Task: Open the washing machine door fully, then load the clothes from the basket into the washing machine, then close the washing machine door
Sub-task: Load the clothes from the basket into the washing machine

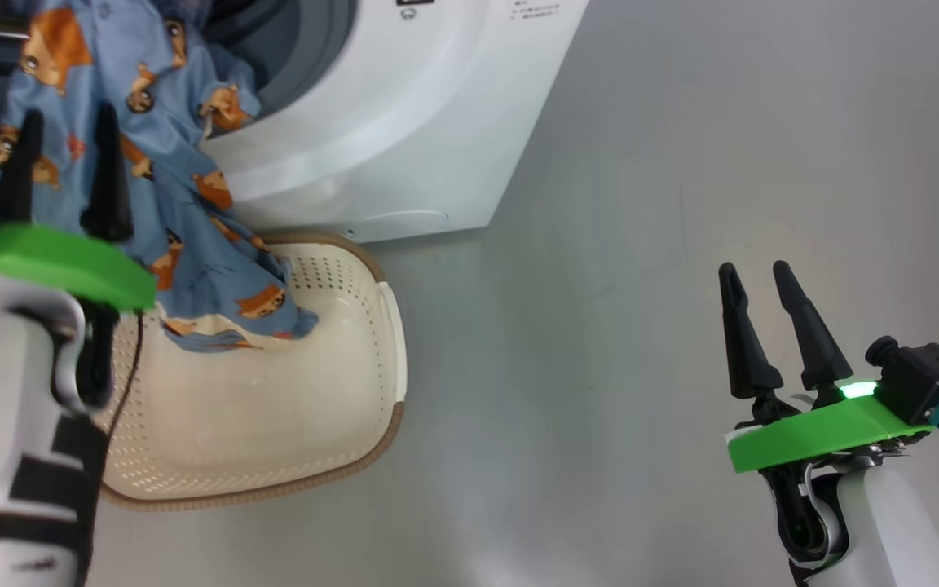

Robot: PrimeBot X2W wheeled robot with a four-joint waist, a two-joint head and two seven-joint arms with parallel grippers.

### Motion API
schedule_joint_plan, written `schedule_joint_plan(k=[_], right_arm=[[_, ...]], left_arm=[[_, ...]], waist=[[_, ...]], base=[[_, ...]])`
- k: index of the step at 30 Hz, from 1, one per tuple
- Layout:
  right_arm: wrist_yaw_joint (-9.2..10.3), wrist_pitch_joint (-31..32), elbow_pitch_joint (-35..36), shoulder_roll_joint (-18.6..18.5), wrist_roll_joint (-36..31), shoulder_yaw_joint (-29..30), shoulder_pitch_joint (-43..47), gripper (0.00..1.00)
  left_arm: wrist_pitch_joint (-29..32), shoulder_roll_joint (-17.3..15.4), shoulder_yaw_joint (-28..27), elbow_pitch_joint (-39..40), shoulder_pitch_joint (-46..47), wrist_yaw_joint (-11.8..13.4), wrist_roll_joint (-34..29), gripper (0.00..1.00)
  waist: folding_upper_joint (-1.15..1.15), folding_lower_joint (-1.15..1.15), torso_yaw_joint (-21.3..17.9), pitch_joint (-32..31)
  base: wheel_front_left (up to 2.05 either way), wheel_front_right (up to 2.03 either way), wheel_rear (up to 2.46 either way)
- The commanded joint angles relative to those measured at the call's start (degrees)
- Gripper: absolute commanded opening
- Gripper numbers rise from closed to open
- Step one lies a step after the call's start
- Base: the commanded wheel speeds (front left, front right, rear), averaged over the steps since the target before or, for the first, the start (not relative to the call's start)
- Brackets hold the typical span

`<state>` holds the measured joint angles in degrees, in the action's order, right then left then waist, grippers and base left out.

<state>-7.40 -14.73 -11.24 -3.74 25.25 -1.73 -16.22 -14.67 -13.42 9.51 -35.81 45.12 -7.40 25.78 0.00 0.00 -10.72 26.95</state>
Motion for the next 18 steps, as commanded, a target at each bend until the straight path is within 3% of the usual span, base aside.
schedule_joint_plan(k=[1, 18], right_arm=[[-0.09, -0.3, 1.0, -0.6, -0.3, -0.9, 1.9, 1.0], [-0.09, -0.3, 0.4, -3.2, 0.3, 0.0, 5.4, 1.0]], left_arm=[[-0.3, -1.8, -2.5, 2.8, -3.0, -0.1, -0.9, 1.0], [-0.3, 0.8, -8.5, 15.0, -24.7, -0.1, -5.1, 1.0]], waist=[[0.0, 0.0, 1.2, -1.7], [0.0, 0.0, 3.6, -7.0]], base=[[0.0, 0.0, 0.0], [0.0, 0.0, 0.0]])
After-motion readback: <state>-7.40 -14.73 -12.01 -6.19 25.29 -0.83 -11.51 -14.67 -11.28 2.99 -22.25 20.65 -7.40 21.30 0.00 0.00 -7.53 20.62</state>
